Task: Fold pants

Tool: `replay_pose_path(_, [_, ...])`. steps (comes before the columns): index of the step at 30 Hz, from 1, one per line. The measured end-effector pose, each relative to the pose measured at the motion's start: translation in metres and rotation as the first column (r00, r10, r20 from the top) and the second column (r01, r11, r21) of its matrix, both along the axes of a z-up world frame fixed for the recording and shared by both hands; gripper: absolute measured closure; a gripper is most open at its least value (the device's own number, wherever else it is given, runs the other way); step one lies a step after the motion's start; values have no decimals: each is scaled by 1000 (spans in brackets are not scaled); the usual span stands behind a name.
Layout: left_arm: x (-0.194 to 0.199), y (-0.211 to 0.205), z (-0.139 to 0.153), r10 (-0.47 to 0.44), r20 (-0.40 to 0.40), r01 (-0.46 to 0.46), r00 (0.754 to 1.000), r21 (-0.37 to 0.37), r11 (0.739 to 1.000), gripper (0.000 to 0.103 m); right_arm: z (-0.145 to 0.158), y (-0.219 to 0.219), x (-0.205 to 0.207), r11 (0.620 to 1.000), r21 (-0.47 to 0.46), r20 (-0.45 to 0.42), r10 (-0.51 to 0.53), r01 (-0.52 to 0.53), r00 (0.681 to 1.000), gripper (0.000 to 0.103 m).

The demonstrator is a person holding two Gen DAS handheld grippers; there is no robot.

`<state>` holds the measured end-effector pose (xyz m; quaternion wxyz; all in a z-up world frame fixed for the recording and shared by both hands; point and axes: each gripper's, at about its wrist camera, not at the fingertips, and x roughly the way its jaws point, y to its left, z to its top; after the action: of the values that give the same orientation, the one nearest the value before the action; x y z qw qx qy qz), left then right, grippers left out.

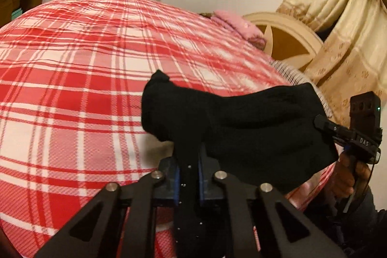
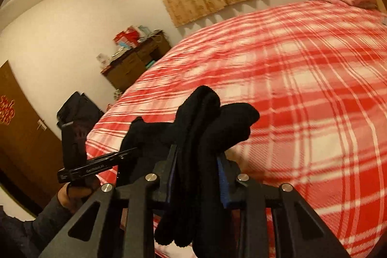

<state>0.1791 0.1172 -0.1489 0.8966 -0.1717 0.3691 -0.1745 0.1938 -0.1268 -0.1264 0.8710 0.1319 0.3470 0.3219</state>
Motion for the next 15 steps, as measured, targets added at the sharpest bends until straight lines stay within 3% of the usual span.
replay_pose_path(8, [-17,61,31,131,76,-131,988,-13,991,92,21,71,52,988,-22,22,155,-154,988,73])
replay_pose_path(13, [-25,119,46,256,107,-260,961,24,965,92,24,150,107,963,-2,33,269,-269,963,74])
replay_pose_path(15, [-27,146,48,318,113,-326,941,57,944,92,19,186,125,951,7,26,310,-310,950,74])
